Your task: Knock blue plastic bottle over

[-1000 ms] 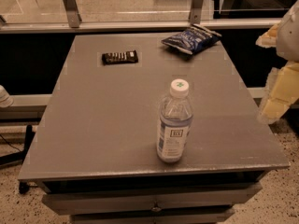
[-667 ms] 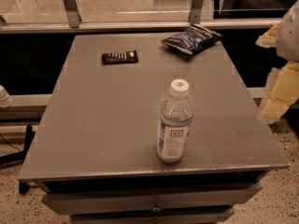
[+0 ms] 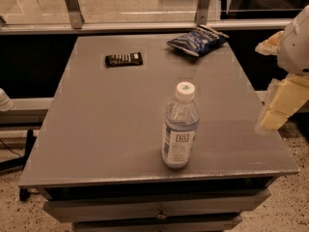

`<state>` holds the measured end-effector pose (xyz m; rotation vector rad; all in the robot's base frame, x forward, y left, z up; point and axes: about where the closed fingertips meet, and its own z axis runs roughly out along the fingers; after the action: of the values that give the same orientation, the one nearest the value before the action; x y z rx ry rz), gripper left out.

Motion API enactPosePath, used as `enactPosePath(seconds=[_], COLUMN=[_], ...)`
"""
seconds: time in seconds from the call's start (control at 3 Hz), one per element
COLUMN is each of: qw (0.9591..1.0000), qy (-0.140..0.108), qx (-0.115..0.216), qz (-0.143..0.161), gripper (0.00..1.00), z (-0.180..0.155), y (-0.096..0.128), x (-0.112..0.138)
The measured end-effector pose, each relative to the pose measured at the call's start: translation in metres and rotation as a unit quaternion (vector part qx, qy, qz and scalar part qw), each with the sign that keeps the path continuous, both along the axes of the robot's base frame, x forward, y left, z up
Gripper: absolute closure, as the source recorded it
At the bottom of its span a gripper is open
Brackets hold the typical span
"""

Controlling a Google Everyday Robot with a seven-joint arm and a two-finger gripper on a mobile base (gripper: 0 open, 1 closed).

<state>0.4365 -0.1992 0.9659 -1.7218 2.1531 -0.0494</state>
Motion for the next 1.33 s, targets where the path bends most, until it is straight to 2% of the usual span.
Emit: enactPosePath(seconds=[0.33, 0.67, 1.0, 1.33], qw=[0.9965, 0.9855, 0.9632, 0.9322], qy=[-0.007, -0.014, -0.014, -0.008], qx=[0.081, 0.166, 0.264, 0.357], qz=[0.018, 0.031, 0.049, 0.061], gripper=[0.00, 0.00, 0.00, 0.00], z=[-0.013, -0.027, -0.041, -0.046], y=[0.021, 0.037, 0.060, 0.093], x=[-0.001, -0.003, -0.010, -0.019])
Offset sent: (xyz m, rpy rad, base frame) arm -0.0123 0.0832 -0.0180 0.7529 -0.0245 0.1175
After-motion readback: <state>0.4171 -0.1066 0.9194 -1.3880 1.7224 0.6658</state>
